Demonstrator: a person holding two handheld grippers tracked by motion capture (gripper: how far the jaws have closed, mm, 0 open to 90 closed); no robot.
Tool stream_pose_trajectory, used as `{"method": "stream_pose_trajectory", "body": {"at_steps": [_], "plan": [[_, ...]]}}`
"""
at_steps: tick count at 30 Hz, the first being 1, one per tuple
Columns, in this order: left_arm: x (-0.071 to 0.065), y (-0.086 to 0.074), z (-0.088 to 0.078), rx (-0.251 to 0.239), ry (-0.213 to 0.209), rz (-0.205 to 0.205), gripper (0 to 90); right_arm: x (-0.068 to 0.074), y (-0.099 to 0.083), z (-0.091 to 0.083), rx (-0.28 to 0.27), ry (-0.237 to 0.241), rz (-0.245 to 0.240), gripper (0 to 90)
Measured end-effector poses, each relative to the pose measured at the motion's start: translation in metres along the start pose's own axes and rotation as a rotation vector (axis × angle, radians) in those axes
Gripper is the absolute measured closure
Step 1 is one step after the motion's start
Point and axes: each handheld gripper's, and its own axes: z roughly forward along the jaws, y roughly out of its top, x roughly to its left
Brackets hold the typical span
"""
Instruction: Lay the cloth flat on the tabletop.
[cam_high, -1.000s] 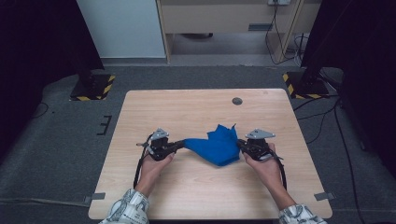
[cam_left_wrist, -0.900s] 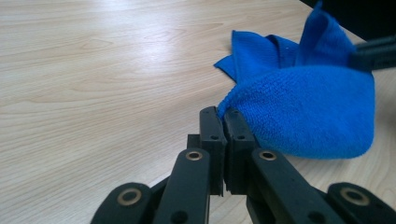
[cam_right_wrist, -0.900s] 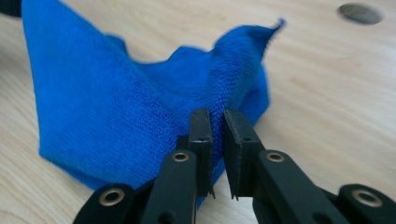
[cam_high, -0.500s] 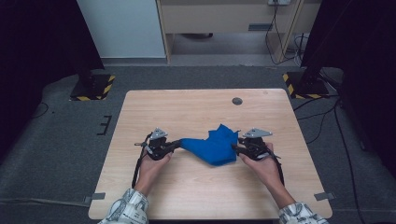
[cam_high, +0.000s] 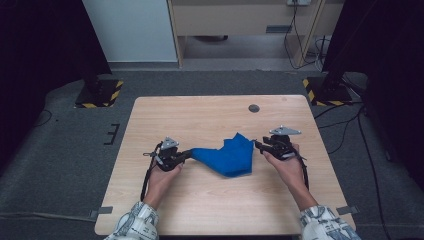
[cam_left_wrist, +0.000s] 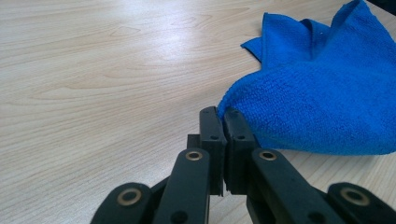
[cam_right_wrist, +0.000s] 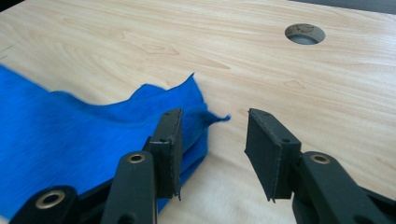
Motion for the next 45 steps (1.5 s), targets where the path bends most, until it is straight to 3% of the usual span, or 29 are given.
{"method": "stream_pose_trajectory", "body": {"at_steps": [4, 8, 14, 18, 22, 31, 37, 45], "plan": [[0.001, 0.0, 0.001, 0.002, -0.001, 0.0, 88.3, -0.003, 0.001, 0.017, 0.004, 0.024, 0.032, 52.6], [0.001, 0.0, 0.0, -0.001, -0.003, 0.002, 88.3, 0.002, -0.002, 0.034, 0.012, 0.09, 0.061, 44.9], [0.001, 0.0, 0.0, 0.002, -0.002, 0.008, 88.3, 0.018, -0.006, 0.051, 0.033, 0.133, 0.014, 40.2], [0.0, 0.001, 0.0, 0.002, -0.002, 0.011, 88.3, 0.029, -0.005, 0.055, 0.054, 0.117, -0.057, 41.4], [0.0, 0.001, 0.0, -0.002, -0.004, 0.014, 88.3, 0.036, -0.002, 0.057, 0.052, 0.124, -0.092, 45.5], [-0.002, 0.003, -0.002, -0.016, -0.004, 0.019, 88.3, 0.046, 0.002, 0.073, 0.128, 0.12, -0.152, 54.2], [0.0, 0.003, -0.004, -0.026, 0.008, 0.025, 88.3, 0.045, 0.003, 0.07, 0.143, 0.117, -0.16, 78.5], [0.002, 0.005, -0.008, -0.042, 0.027, 0.02, 88.3, 0.031, 0.005, 0.051, 0.097, 0.095, -0.128, 81.2]]}}
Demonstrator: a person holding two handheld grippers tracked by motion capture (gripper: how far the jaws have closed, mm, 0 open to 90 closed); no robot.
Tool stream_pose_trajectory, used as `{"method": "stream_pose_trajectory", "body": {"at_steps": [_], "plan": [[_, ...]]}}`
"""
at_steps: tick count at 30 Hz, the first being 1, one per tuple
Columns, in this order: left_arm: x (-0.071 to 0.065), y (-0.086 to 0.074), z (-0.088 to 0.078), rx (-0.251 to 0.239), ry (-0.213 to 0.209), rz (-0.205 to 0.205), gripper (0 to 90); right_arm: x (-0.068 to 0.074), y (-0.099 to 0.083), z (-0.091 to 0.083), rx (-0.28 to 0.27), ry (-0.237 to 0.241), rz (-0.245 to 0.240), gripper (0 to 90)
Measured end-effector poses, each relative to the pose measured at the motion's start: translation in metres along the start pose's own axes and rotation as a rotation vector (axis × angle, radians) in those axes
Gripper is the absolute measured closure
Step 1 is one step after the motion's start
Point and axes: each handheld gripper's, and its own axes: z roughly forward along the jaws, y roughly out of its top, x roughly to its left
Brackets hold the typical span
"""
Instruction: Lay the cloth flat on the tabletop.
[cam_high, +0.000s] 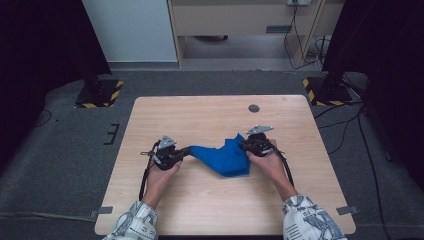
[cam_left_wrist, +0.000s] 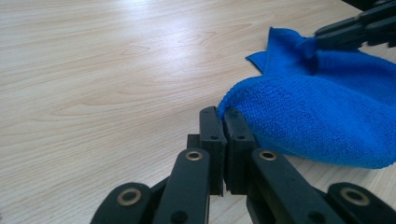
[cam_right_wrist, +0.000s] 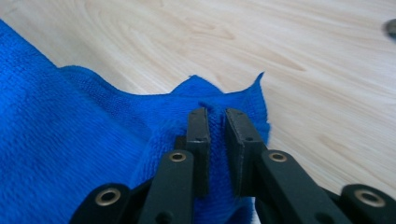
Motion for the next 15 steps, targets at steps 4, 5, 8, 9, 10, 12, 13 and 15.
{"method": "stream_pose_trajectory", "body": {"at_steps": [4, 5, 8, 9, 10, 12, 13, 15], "plan": [[0.001, 0.0, -0.001, -0.007, 0.02, 0.001, 88.3, -0.012, -0.007, -0.016, -0.026, 0.01, 0.035, 85.2], [0.001, 0.0, -0.001, -0.006, 0.022, 0.004, 88.3, -0.013, -0.009, -0.019, -0.036, 0.014, 0.044, 85.3], [-0.002, 0.001, -0.001, -0.011, 0.028, 0.015, 88.3, -0.017, -0.012, -0.028, -0.068, 0.018, 0.066, 85.5], [-0.002, 0.002, -0.001, -0.012, 0.025, 0.018, 88.3, -0.019, -0.013, -0.031, -0.084, 0.022, 0.075, 85.3], [-0.003, 0.002, -0.001, -0.015, 0.022, 0.02, 88.3, -0.02, -0.014, -0.034, -0.095, 0.028, 0.083, 85.2], [-0.005, 0.004, -0.002, -0.022, 0.021, 0.025, 88.3, -0.022, -0.015, -0.038, -0.113, 0.023, 0.083, 85.2], [-0.005, 0.004, -0.003, -0.028, 0.02, 0.023, 88.3, -0.022, -0.015, -0.041, -0.119, 0.025, 0.09, 85.3], [-0.006, 0.006, -0.005, -0.038, 0.019, 0.022, 88.3, -0.022, -0.015, -0.045, -0.126, 0.025, 0.083, 85.5]]}}
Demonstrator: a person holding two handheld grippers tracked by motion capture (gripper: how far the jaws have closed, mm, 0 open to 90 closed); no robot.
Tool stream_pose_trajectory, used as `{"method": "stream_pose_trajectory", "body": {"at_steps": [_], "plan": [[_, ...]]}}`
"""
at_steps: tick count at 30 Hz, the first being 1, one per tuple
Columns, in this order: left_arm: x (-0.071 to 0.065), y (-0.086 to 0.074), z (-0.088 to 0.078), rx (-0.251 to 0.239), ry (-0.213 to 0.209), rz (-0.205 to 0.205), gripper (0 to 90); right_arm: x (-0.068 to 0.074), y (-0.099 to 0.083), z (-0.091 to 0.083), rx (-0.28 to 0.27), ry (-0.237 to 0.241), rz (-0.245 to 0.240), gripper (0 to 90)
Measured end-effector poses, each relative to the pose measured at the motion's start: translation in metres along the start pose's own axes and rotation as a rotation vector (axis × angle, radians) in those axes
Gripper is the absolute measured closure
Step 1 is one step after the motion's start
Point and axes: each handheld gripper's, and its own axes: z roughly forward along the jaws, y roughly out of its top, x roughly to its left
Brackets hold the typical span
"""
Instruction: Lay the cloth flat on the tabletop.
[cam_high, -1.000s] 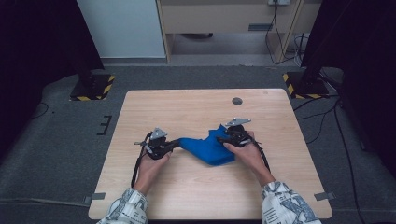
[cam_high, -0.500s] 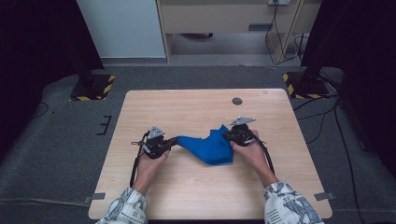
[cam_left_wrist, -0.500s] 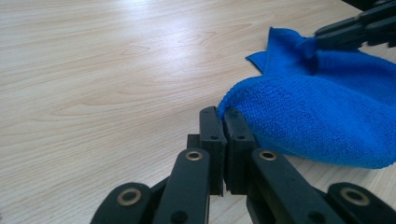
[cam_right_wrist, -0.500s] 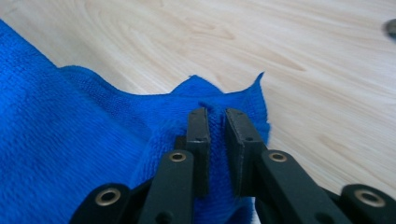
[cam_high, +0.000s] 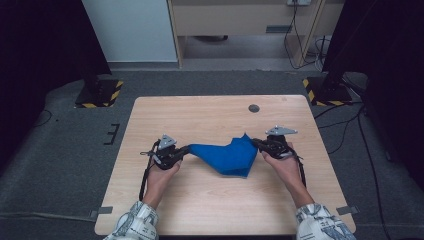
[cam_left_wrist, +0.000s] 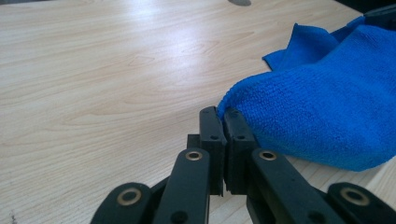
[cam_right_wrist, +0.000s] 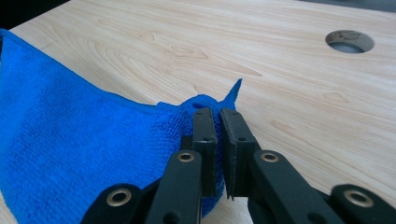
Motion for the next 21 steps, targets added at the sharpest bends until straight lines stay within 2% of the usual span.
{"method": "stream_pose_trajectory", "body": {"at_steps": [3, 6, 12, 14, 21], "plan": [[0.0, 0.003, -0.003, -0.014, -0.002, -0.005, 88.3, 0.0, 0.001, -0.007, -0.01, 0.004, -0.003, 85.4], [-0.001, 0.004, -0.003, -0.01, -0.002, 0.003, 88.3, 0.001, -0.002, -0.008, 0.028, -0.004, -0.011, 84.5], [-0.003, -0.002, 0.005, 0.056, -0.01, 0.029, 88.3, -0.003, -0.019, -0.002, 0.099, -0.026, -0.003, 81.5], [-0.003, -0.003, 0.008, 0.063, -0.014, 0.027, 88.3, -0.004, -0.023, -0.001, 0.111, -0.023, 0.004, 79.9], [-0.002, -0.003, 0.008, 0.062, -0.017, 0.025, 88.2, -0.007, -0.02, -0.002, 0.098, -0.02, 0.028, 70.0]]}}
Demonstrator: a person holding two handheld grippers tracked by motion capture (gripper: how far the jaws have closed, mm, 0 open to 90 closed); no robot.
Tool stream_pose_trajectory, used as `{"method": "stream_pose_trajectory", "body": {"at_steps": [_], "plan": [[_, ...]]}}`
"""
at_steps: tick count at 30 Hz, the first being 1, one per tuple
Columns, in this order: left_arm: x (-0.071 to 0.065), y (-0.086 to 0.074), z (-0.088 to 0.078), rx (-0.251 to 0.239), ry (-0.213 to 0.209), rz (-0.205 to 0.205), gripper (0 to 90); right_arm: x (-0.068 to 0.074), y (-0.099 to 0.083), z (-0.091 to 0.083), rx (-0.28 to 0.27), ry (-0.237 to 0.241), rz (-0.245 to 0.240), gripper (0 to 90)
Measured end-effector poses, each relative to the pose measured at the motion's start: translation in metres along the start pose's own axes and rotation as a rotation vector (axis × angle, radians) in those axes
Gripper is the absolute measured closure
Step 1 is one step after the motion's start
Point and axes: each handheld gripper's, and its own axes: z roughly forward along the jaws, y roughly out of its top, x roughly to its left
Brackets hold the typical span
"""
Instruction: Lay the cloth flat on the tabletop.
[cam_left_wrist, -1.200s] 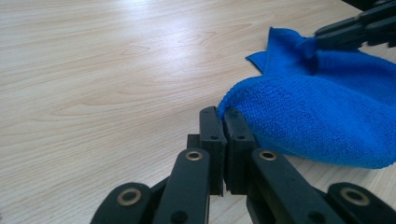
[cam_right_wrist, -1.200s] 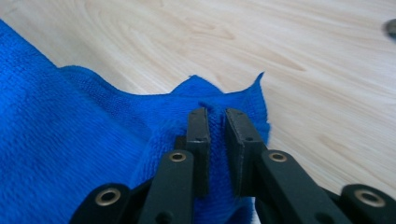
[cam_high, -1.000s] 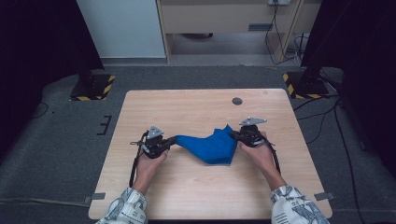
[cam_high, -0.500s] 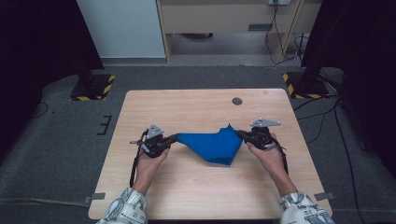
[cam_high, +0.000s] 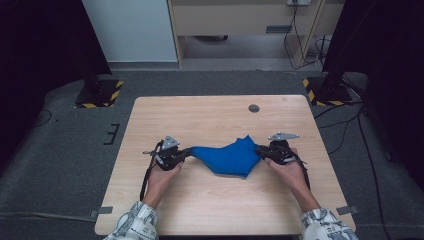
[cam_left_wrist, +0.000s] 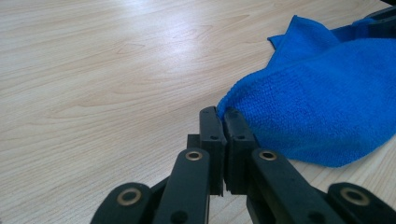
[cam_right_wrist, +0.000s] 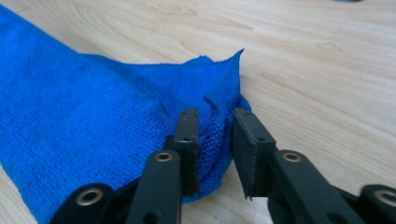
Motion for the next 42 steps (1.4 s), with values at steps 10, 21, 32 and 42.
{"method": "stream_pose_trajectory", "body": {"at_steps": [10, 21, 32, 42], "plan": [[0.0, 0.0, 0.001, -0.001, -0.001, 0.004, 88.3, -0.011, 0.0, 0.005, 0.001, -0.008, 0.034, 66.5], [0.001, 0.0, 0.0, -0.006, 0.0, 0.004, 88.3, -0.014, 0.005, 0.01, 0.0, 0.006, 0.064, 83.0], [-0.001, 0.008, -0.007, -0.021, 0.006, 0.044, 88.2, -0.008, 0.017, -0.02, -0.096, -0.007, 0.03, 87.7], [-0.004, 0.043, -0.033, -0.085, -0.034, 0.041, 88.2, 0.005, 0.034, -0.051, -0.187, -0.029, -0.012, 87.9]]}}
